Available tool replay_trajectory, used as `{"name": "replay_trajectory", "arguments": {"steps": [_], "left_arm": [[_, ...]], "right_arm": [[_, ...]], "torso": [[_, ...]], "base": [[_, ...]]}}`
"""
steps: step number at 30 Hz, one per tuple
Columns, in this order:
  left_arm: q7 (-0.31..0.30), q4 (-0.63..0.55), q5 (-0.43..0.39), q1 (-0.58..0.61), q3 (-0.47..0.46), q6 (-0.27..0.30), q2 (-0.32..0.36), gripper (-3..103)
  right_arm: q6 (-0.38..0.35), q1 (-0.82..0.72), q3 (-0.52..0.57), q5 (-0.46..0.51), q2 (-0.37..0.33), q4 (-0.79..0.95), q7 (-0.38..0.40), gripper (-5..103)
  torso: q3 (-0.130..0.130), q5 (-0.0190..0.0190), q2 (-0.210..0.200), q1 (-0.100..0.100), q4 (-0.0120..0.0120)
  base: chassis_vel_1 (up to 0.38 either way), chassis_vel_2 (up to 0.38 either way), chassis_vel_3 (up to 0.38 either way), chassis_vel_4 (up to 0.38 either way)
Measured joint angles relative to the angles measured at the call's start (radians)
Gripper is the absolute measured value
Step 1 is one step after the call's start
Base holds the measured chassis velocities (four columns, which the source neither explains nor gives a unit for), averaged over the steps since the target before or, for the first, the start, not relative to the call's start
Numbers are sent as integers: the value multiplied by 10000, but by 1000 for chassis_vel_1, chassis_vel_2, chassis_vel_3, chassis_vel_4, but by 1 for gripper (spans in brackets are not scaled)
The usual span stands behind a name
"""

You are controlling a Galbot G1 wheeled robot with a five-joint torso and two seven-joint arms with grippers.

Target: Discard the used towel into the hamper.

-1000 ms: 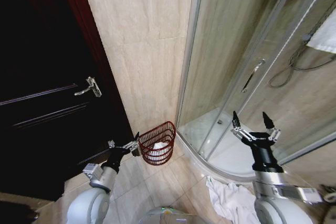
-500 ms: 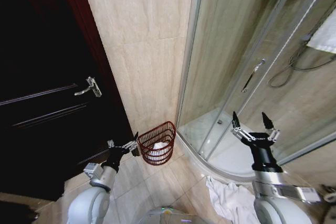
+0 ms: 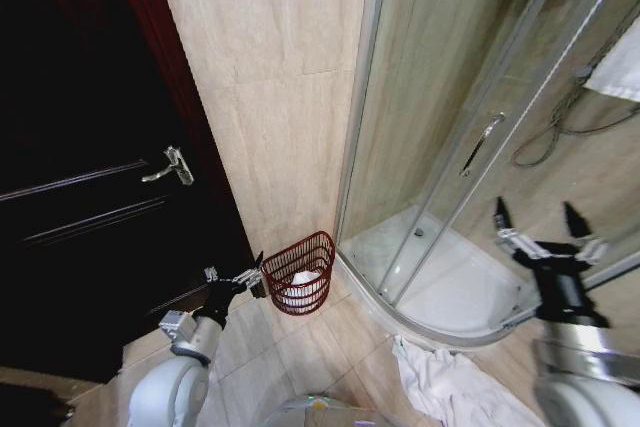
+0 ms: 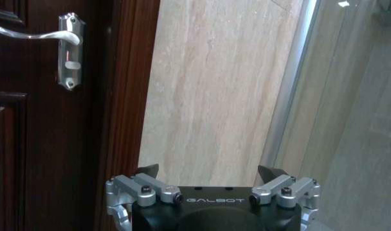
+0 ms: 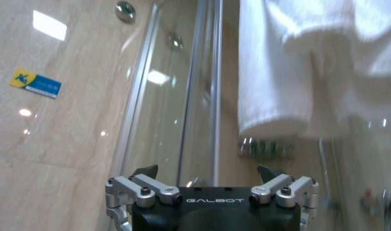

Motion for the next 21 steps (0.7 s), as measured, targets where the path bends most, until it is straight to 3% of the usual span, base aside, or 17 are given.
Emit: {"name": "replay_trajectory", "arguments": {"steps": [3,7,21], "left_arm": [[0,0,-1,0,1,0,0,100],[-1,0,-4,0,0,0,0,100],[-4,-2,-7,0,0,4,3,100]], "right_arm": [[127,-175,1054,732,-148,2,-84,100],[200,-247,1658,1110,-232,2,-146,100],[177,-237,1585,1251,-259,1,-140,100]], "torso": [[0,-1,0,0,-3],[0,-2,0,0,-2],[-1,-4,0,-1,0]], "base": [[0,0,0,0],[0,0,0,0],[-26,-30,28,27]]}}
